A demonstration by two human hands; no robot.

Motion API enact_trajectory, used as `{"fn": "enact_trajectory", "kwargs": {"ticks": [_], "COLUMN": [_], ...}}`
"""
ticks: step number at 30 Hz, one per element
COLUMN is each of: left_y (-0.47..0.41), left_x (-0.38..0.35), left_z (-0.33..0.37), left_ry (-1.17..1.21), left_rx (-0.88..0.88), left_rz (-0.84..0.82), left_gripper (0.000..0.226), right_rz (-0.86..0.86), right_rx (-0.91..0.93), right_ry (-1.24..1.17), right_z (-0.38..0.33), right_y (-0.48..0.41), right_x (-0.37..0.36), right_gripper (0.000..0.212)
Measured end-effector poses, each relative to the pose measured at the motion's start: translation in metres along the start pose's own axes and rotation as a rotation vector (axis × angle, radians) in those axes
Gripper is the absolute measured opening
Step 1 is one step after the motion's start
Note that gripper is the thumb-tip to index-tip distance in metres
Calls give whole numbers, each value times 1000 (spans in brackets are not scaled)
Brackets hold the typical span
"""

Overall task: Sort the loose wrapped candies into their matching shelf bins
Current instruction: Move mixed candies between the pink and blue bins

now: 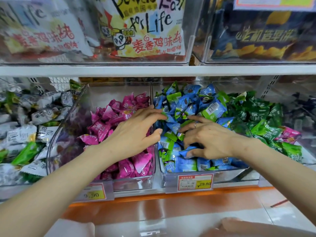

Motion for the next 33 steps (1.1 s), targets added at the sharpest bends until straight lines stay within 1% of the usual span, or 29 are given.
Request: {"fn": "enact_trajectory", "kwargs": {"ticks": [2,4,5,7,8,9,10,11,12,13,14,16,17,19,22,25,30,33], "left_y": [-1,-1,-1,-1,-1,-1,-1,-1,-1,-1,0,1,2,2,2,2,1,1], "left_x": [-1,-1,-1,1,1,1,1,1,2,2,3,5,5,6,7,7,5,4], "left_z": [0,0,0,1,1,0,-1,-2,-2,-3,-3,-2,-3,-3,-3,-5,-6,-6], "left_ry": [11,22,29,55,67,70,63,50,34,16,-3,-37,-52,-71,-70,-75,-58,-25], "left_rx": [-1,4,6,23,39,55,67,74,75,69,59,51,54,57,58,60,56,63], "left_rz": [-5,0,11,31,33,31,31,34,41,47,52,55,51,45,43,40,40,22], "left_gripper": [62,64,66,73,78,82,85,87,88,90,92,91,90,88,87,86,86,87], "right_rz": [18,-1,-22,-37,16,133,284,423,505,491,391,112,19,-59,-114,-146,-92,-79], "right_rx": [-1,-15,-27,-75,-112,-139,-155,-170,-190,-229,-281,-380,-404,-411,-324,-213,-128,-117], "right_ry": [-27,-81,-139,-341,-447,-486,-434,-322,-198,-97,-38,16,38,17,-66,-118,-181,-179], "right_z": [2,0,-2,-6,-7,-6,-5,-5,-5,-1,4,15,19,22,18,7,-6,-8], "right_y": [0,-3,-5,-9,-11,-12,-13,-13,-15,-19,-26,-36,-39,-42,-42,-35,-15,-4], "right_x": [-1,-1,0,6,13,24,38,50,57,56,48,22,13,8,6,3,3,2], "right_gripper": [37,40,40,35,31,29,29,31,36,43,53,73,76,69,49,41,52,51]}}
Point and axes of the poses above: each hand's wrist, its own y-axis away from the middle knuckle, its own x-axis out of the back of the hand, z = x × y, the point moved 8 cm from there along -y, towards the middle knuckle, and after that the axes turned 1 degree about x, right-handed, at the moved point
